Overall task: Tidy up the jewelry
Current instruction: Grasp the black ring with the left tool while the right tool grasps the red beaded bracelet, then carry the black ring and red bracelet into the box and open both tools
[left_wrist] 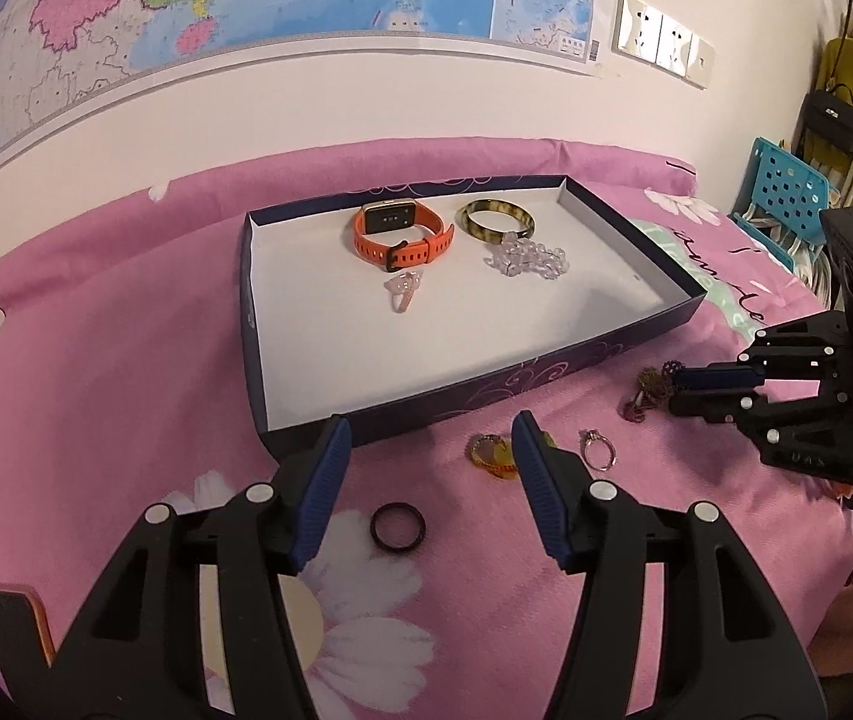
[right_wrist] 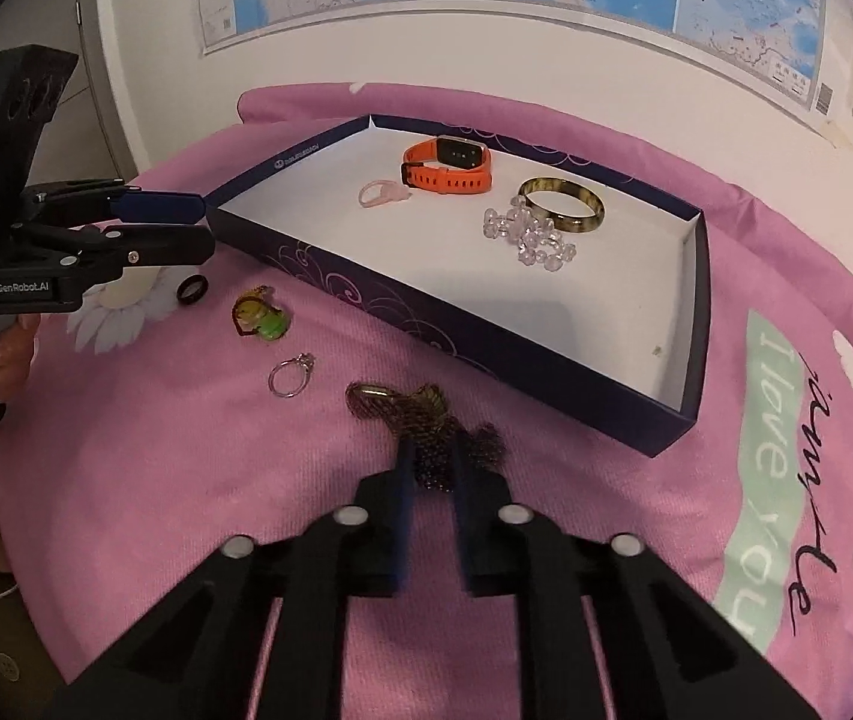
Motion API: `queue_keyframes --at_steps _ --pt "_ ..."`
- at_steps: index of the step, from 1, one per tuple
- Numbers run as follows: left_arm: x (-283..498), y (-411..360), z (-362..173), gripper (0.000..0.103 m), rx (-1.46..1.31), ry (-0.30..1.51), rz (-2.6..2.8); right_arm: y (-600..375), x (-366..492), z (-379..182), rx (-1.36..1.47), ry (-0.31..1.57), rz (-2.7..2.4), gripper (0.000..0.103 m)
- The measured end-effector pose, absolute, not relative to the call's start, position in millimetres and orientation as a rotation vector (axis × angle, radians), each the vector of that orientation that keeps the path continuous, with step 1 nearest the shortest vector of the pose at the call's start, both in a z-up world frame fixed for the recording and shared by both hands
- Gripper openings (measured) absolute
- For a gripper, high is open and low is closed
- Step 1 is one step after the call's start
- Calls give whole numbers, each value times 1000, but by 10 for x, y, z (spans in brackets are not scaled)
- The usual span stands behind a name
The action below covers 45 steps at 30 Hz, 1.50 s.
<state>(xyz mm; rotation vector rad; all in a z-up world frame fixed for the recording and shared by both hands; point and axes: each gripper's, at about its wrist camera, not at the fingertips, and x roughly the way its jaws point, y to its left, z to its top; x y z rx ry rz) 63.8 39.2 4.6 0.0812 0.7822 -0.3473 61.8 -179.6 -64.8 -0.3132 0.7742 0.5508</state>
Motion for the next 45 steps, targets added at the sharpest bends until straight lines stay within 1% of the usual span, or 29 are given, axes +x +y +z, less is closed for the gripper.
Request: queue_keyframes --at_steps 1,14,21,24,29,31,32,34,38,41,43,45 --pt "632 394 49 55 79 782 -347 -1804 620 -640 -308 773 555 1" --pt "495 488 26 55 93 785 -336 -2029 559 -164 -94 669 630 1" --pt "450 522 -68 55 114 811 -335 -2019 487 -60 -54 639 667 1" --pt "448 514 -119 54 122 826 -339 -1987 486 -71 -55 640 670 1" --pt "474 496 -198 48 125 852 -336 -1979 492 -94 -41 641 680 1" --pt "479 488 -222 44 126 860 -338 -1980 491 -97 -32 641 690 1" --pt "480 486 -234 43 128 865 -338 -1983 492 -91 -30 638 689 1" --pt "498 479 -270 39 134 880 -327 -1994 498 -76 -18 632 693 1" --pt "514 488 -277 36 133 881 -317 -2025 511 -30 16 619 713 1" --pt "509 483 -280 31 139 878 -309 -2031 530 -27 22 623 706 1" --pt "503 479 -279 23 141 876 -309 -2028 543 -39 25 629 706 1" --pt "498 471 -281 23 145 875 -306 -2020 548 -47 24 631 704 1"
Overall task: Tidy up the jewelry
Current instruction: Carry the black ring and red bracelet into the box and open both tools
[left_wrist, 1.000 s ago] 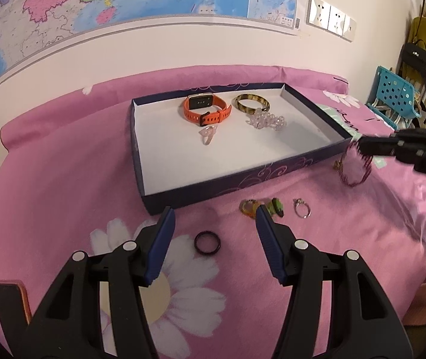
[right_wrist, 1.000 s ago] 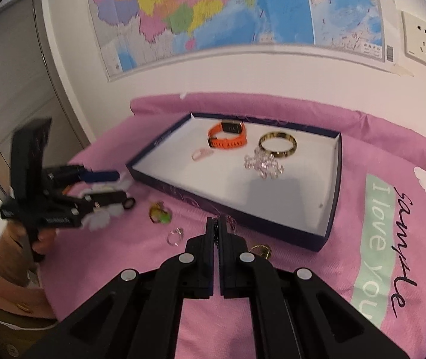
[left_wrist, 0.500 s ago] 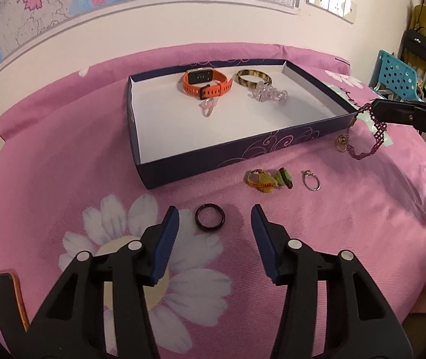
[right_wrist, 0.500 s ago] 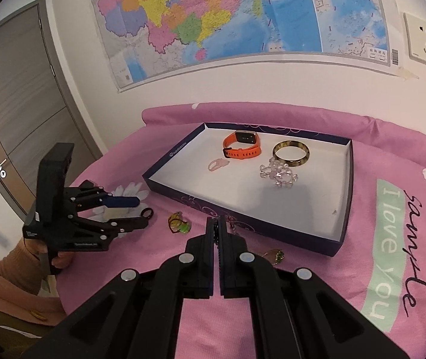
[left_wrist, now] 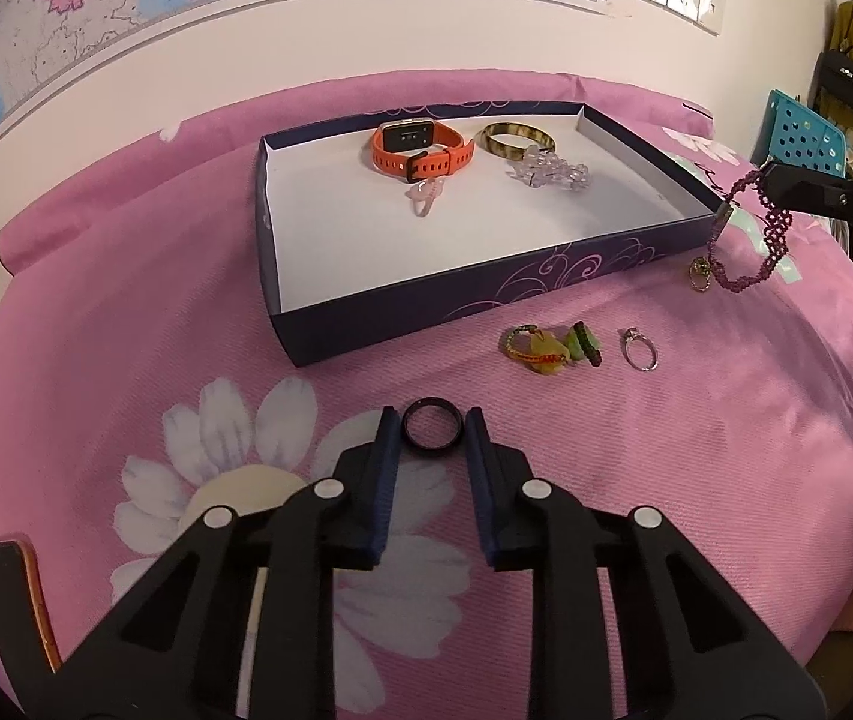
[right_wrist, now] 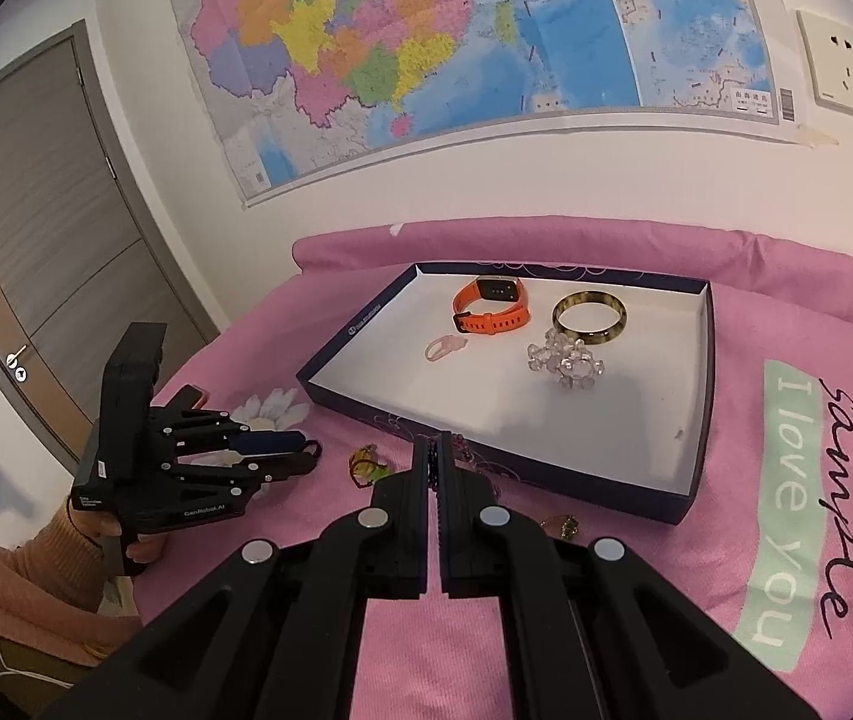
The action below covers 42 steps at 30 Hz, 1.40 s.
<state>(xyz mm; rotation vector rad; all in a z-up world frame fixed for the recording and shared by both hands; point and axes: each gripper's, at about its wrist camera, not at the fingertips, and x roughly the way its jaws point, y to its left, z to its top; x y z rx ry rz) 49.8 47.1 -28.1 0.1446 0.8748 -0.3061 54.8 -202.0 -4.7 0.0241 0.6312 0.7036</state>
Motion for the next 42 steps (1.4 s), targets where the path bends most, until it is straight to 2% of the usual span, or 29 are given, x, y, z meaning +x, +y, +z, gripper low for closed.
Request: queue_keyframes --at_steps 10,21,42 --pt "479 462 -245 23 128 869 -307 -2015 572 -34 20 629 691 1" --pt "484 426 36 23 111 797 -342 -2041 657 64 23 599 678 1" --pt "854 225 273 23 131 740 -366 -2007 1032 194 23 594 677 1"
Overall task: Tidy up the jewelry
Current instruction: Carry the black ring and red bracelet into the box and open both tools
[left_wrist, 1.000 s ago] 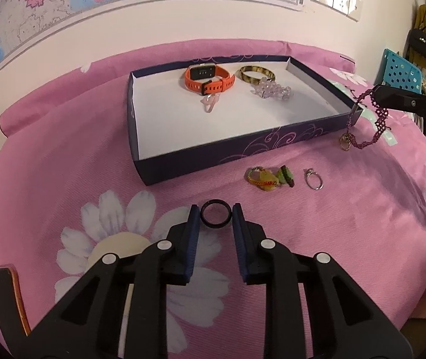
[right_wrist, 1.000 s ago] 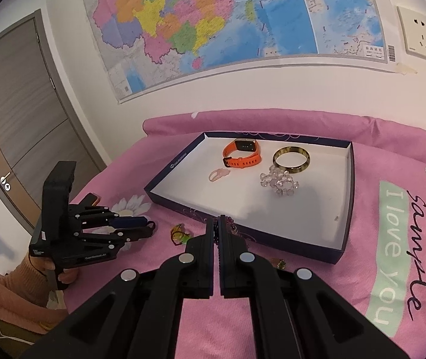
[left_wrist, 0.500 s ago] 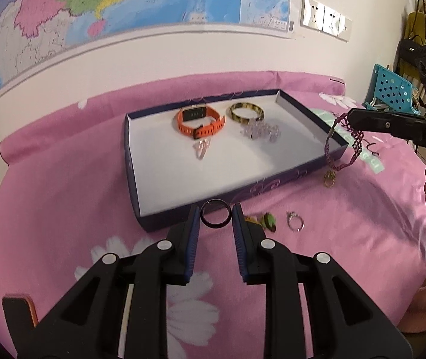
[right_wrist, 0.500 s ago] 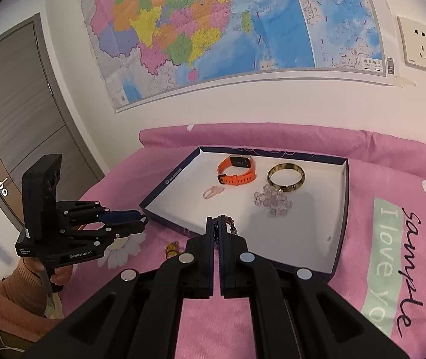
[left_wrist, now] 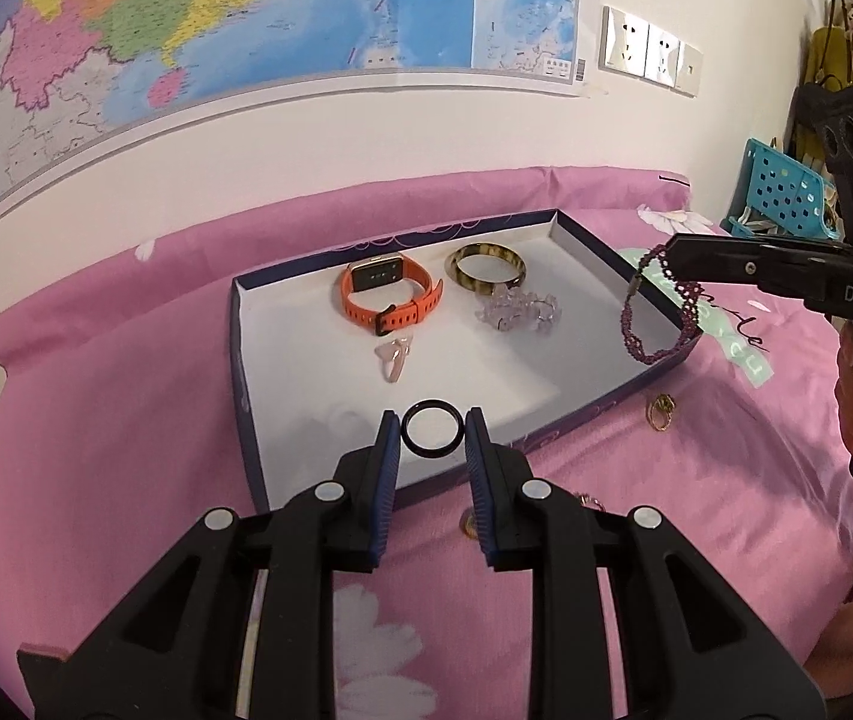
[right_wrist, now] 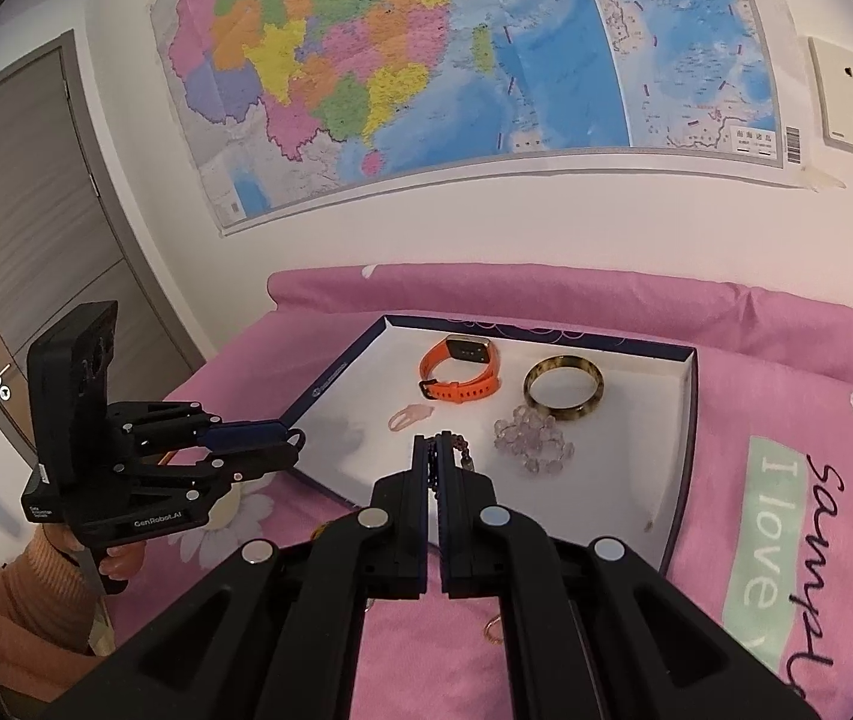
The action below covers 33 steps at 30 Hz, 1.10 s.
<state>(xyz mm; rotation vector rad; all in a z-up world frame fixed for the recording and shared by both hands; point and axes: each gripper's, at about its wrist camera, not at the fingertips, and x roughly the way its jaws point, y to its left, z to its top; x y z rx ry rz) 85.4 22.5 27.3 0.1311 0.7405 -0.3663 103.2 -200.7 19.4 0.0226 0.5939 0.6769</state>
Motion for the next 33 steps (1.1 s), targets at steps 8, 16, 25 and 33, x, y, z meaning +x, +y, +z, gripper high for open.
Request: queue_keyframes --at_steps 8,16,25,33 --pt "1045 164 203 23 134 765 -362 -1924 1254 123 7 627 667 1" --pt "1252 114 100 23 129 799 -352 -1827 1424 54 4 649 677 1" --pt "1445 71 -43 23 122 854 -346 -1766 1650 -65 30 691 686 1" --pt "1547 75 -163 23 110 899 -339 -1792 1772 -171 35 727 645 1"
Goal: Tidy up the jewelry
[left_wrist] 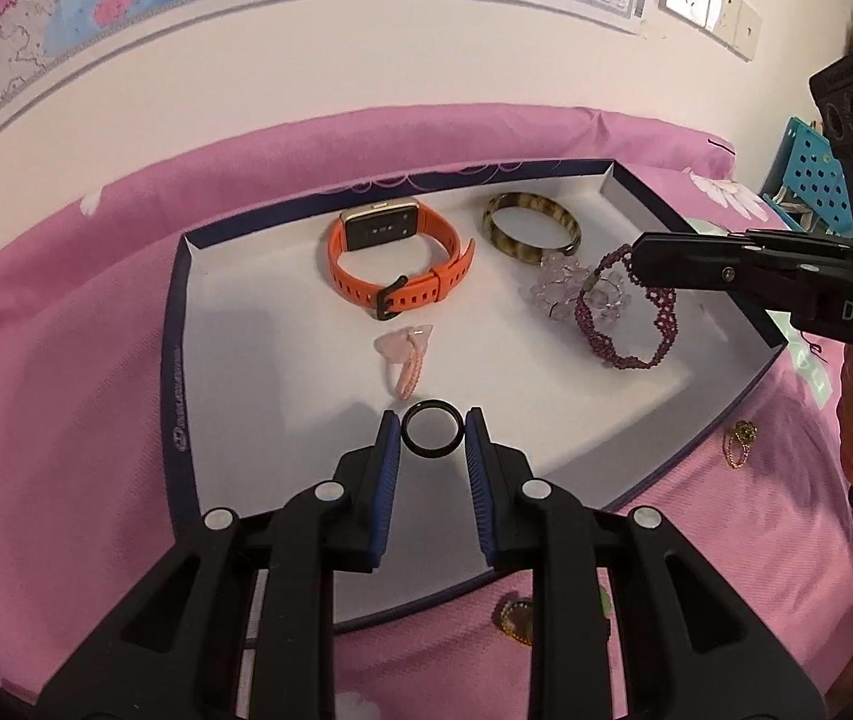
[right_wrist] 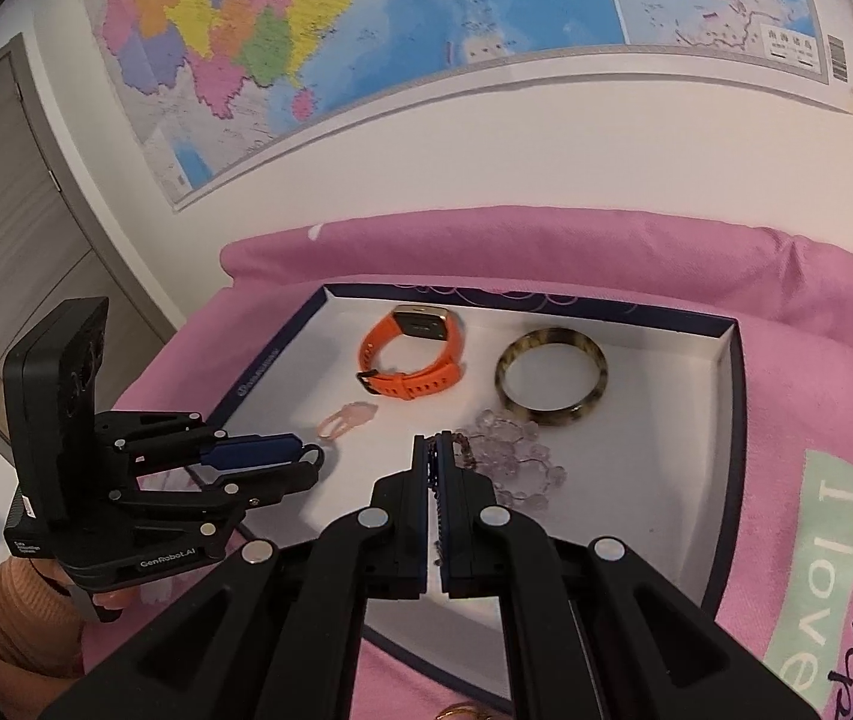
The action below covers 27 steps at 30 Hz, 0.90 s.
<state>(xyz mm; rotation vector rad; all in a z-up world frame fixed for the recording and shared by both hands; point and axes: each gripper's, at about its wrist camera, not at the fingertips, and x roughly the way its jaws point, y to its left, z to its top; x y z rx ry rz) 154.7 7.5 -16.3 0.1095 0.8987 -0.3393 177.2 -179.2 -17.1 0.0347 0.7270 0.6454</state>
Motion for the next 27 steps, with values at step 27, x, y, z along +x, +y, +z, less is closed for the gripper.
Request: queue_keyframes --at_steps 27 --pt "1356 147 18 43 121 799 -291 -1953 1646 -150 -35 684 473 29"
